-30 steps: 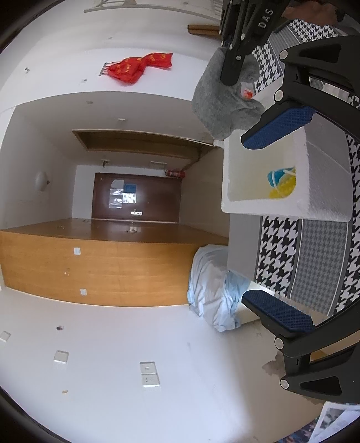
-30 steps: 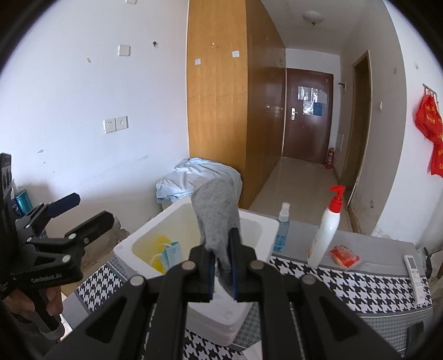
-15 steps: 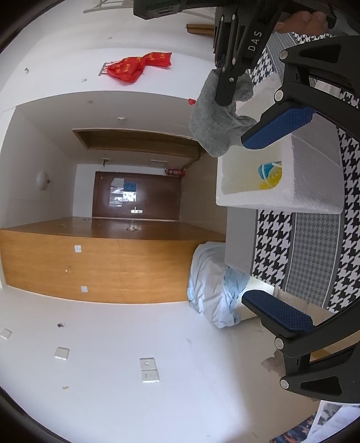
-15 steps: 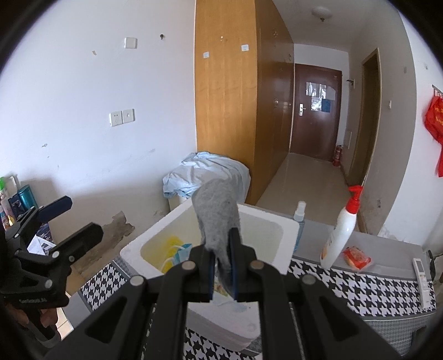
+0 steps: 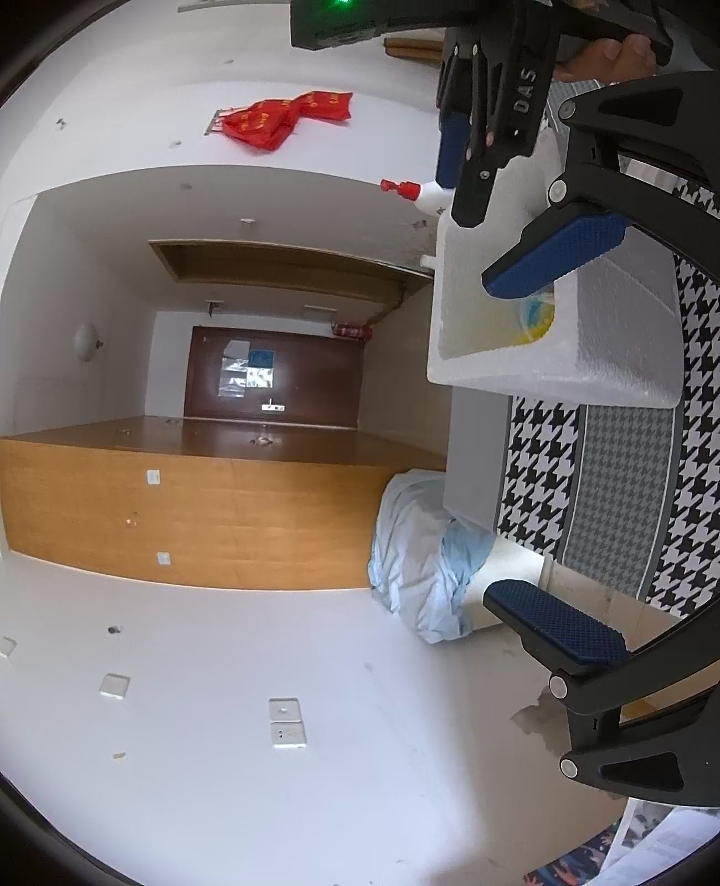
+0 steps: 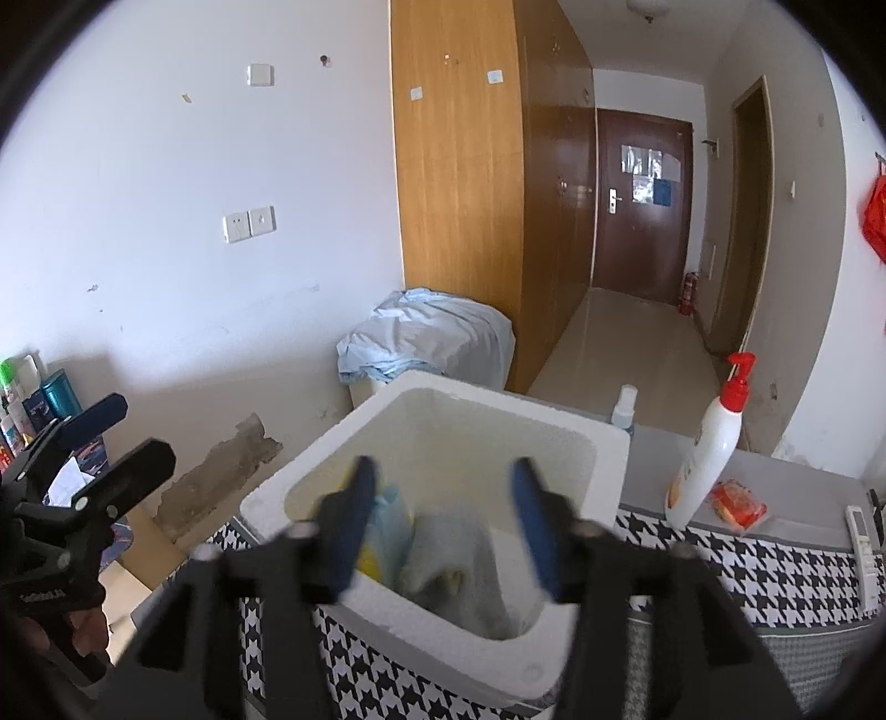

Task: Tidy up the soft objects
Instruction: 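Withdraw both grippers from the foam box back over the table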

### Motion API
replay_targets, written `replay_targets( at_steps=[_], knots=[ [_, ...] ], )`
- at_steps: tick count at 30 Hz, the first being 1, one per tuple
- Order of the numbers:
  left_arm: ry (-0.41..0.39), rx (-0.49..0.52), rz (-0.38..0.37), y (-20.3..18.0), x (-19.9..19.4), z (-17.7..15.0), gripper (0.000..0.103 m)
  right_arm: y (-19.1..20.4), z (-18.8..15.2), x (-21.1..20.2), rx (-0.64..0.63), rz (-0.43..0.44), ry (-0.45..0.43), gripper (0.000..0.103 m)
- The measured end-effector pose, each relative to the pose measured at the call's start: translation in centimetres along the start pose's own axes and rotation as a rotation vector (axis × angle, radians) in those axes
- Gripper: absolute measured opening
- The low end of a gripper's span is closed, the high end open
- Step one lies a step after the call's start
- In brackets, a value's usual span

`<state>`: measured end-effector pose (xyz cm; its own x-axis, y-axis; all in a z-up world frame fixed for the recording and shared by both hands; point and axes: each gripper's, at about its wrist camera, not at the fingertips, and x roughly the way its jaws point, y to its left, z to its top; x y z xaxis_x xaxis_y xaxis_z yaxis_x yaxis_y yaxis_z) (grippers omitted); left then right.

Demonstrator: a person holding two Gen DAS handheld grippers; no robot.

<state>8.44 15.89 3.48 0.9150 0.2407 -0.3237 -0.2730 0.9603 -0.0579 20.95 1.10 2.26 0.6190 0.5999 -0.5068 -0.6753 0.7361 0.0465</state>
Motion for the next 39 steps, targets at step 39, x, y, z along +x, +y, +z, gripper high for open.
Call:
replay_targets(
  at_steps=[39],
  knots=[
    [-0.024,0.057,-0.061,-4.5,-3.2,0.4,0.102,-2.1,-2.9,-7.4,0.003,-0.015,-0.088,0.071]
  ],
)
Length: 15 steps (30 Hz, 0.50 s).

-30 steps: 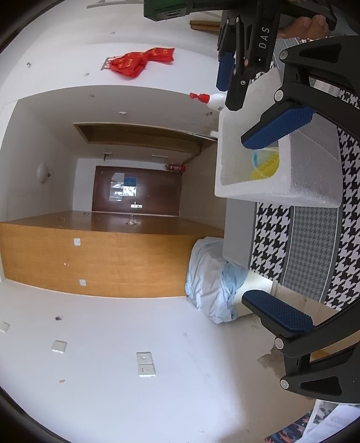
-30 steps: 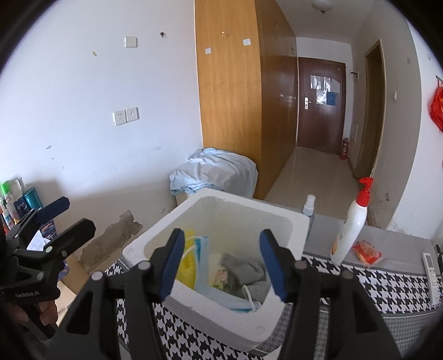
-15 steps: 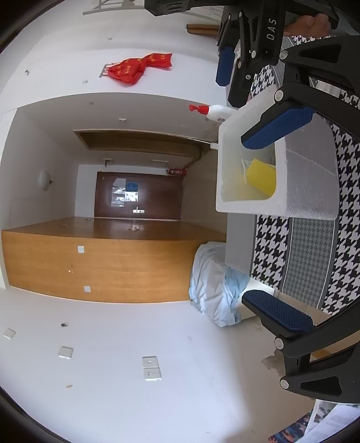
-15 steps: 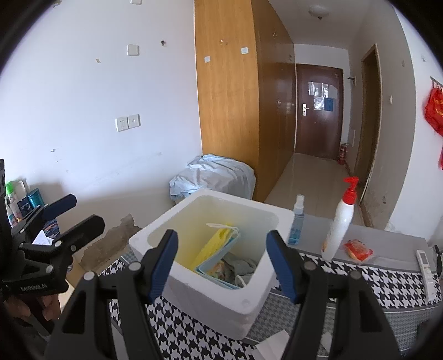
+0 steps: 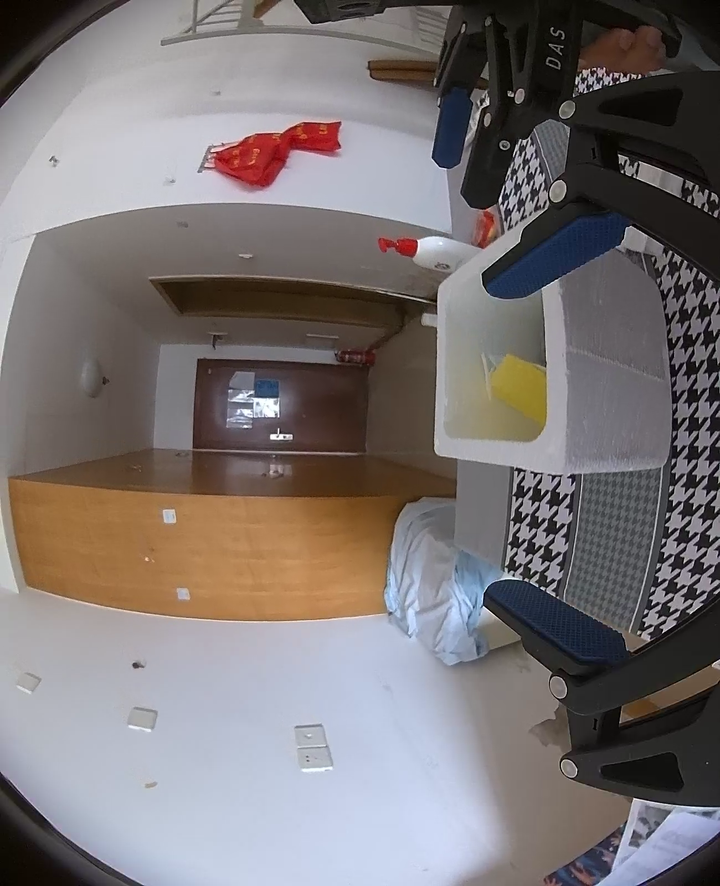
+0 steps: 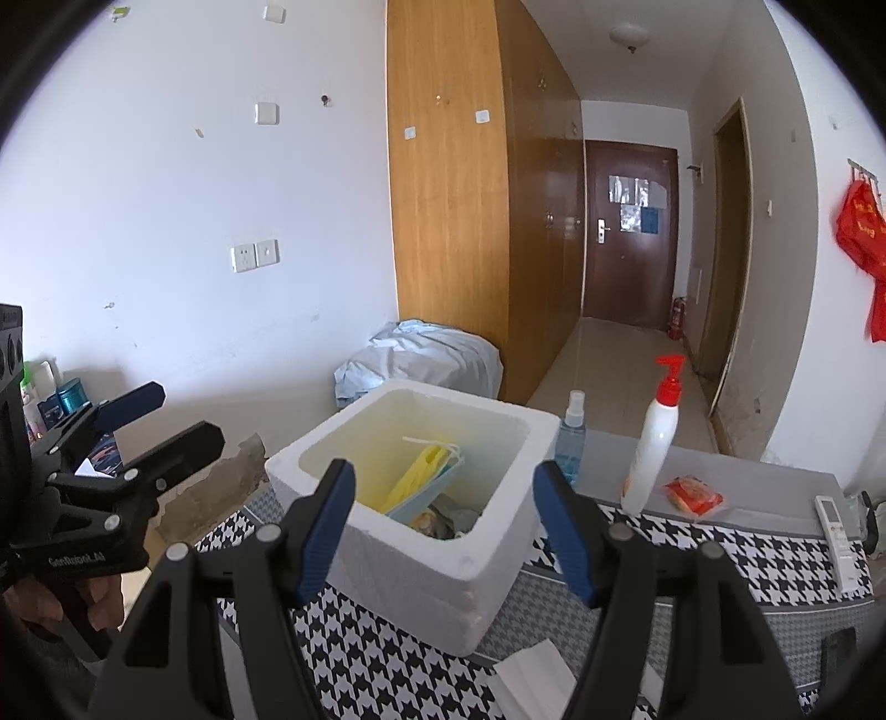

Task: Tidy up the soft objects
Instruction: 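Withdraw both grippers from the foam box back over the table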

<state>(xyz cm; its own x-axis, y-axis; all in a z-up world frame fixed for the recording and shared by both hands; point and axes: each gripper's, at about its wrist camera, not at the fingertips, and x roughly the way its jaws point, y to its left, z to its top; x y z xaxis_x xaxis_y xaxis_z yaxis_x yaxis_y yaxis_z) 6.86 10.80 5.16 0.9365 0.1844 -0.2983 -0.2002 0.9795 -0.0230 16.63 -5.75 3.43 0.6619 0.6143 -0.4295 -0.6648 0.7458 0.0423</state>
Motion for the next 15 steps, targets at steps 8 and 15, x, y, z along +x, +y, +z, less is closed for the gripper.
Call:
replay_targets(
  at_steps=[8,15],
  knots=[
    [-0.007,0.011,-0.021,-1.2,-1.0,-0.1,0.102,-0.5,-0.7,-1.6,0.001,-0.010,-0.016,0.072],
    [-0.003,0.015,-0.040,-2.1,-1.4,-0.4,0.102,-1.0,-1.7,-3.2,0.007,-0.027,-0.023,0.075]
  ],
)
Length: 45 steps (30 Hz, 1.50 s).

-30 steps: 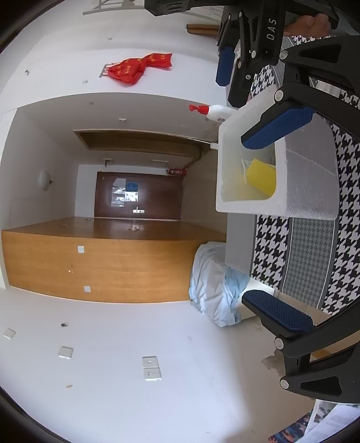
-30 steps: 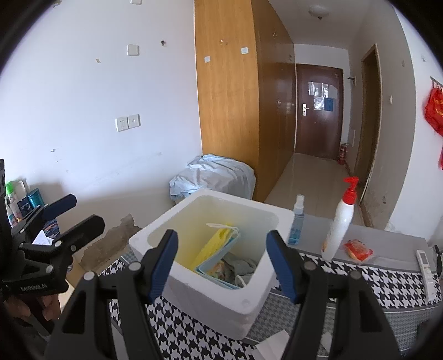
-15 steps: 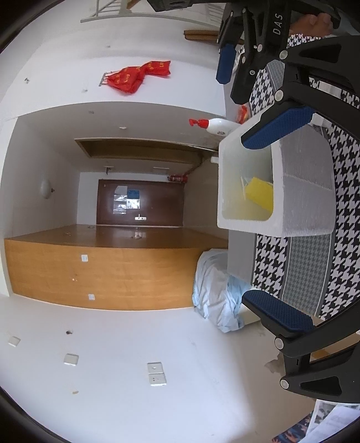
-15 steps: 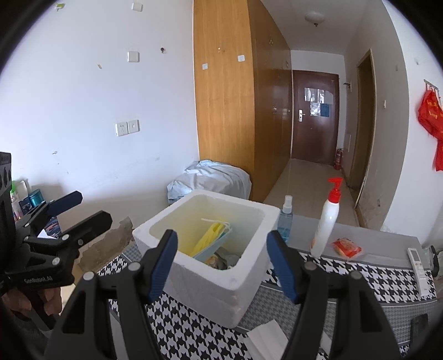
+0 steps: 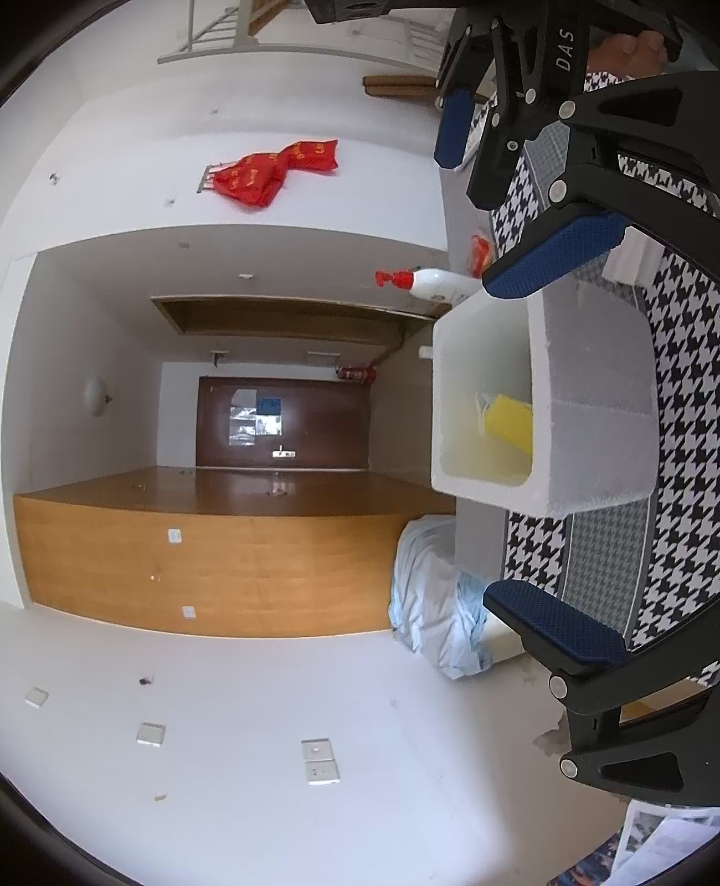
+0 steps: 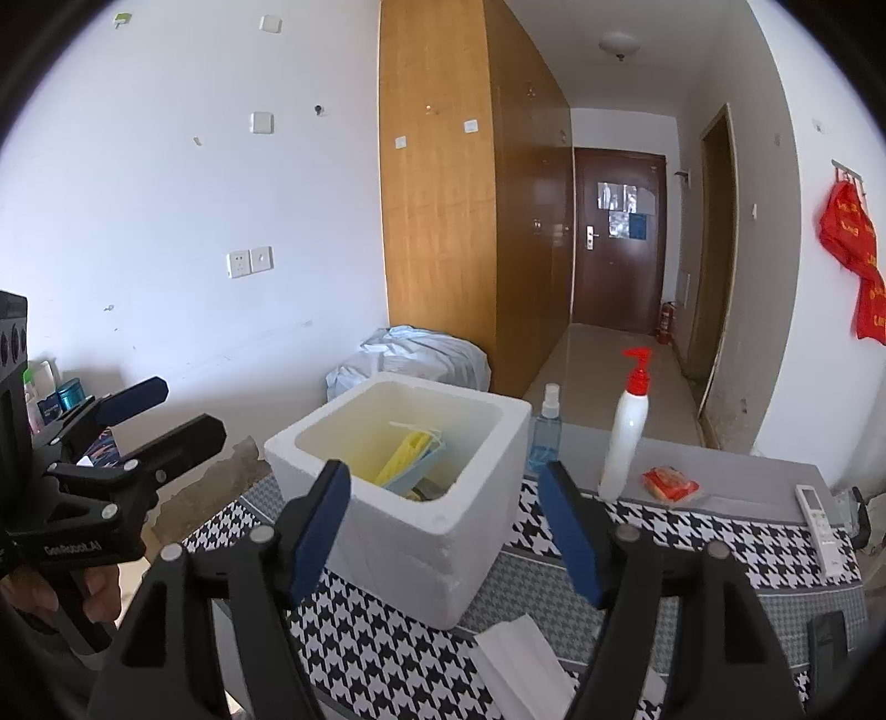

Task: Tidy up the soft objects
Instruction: 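Withdraw both grippers from the foam box back over the table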

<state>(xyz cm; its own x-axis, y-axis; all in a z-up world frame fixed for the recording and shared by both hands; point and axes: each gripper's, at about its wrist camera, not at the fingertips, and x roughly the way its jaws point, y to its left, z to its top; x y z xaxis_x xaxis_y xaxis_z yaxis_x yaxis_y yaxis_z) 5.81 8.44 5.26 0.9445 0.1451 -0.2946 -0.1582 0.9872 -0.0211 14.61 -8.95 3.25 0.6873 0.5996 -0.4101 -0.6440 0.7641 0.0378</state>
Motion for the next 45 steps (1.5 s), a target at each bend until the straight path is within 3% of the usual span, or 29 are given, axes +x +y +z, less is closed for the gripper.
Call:
replay_targets(
  at_steps=[14,45],
  knots=[
    [-0.019,0.041,-0.008,-3.2,-1.2,-1.1,0.102,-1.4,-2.0,-3.0,0.020,-0.019,-0.035,0.075],
    [-0.017,-0.013,-0.081,-5.5,-2.4,-4.7,0.102,-4.4,-7.4,-6.1,0.100,-0.107,-0.038,0.075]
  ],
)
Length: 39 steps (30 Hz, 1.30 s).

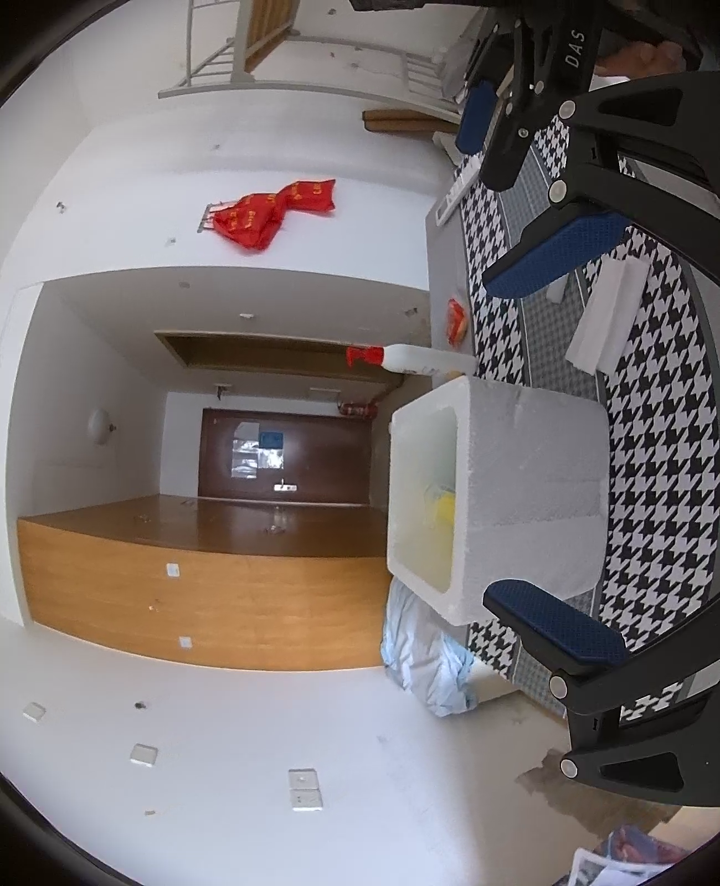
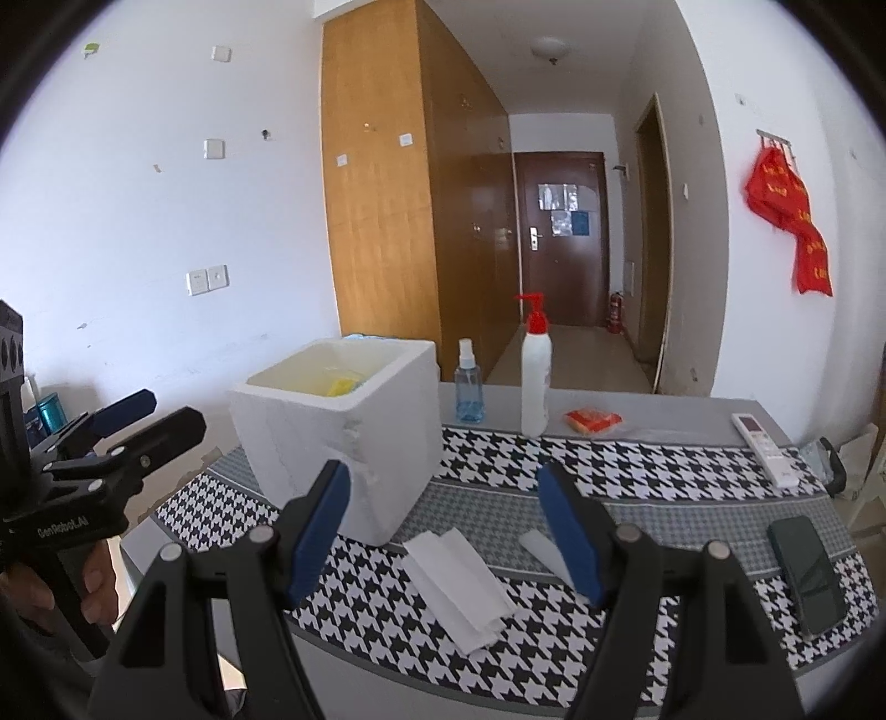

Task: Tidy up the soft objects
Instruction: 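Withdraw both grippers from the foam box back over the table, then reach the left gripper toward the white folded tissues on the table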

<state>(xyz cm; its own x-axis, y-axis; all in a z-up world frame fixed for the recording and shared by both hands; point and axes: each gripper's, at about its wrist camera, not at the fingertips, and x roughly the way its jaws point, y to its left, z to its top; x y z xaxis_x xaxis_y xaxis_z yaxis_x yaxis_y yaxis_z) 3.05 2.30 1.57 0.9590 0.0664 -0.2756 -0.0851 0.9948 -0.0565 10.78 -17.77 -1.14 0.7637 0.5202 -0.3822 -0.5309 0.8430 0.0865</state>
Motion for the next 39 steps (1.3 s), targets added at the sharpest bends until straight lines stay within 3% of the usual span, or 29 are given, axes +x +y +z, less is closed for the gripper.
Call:
replay_targets(
  at_steps=[28,39],
  knots=[
    [0.027,0.050,-0.058,-3.2,1.5,-2.6,0.102,-3.1,-2.7,-0.5,0.051,-0.101,0.035,0.075],
    [0.081,0.052,-0.100,-4.6,3.8,-3.5,0.102,-5.5,-3.5,0.2,0.085,-0.138,0.076,0.075]
  ],
)
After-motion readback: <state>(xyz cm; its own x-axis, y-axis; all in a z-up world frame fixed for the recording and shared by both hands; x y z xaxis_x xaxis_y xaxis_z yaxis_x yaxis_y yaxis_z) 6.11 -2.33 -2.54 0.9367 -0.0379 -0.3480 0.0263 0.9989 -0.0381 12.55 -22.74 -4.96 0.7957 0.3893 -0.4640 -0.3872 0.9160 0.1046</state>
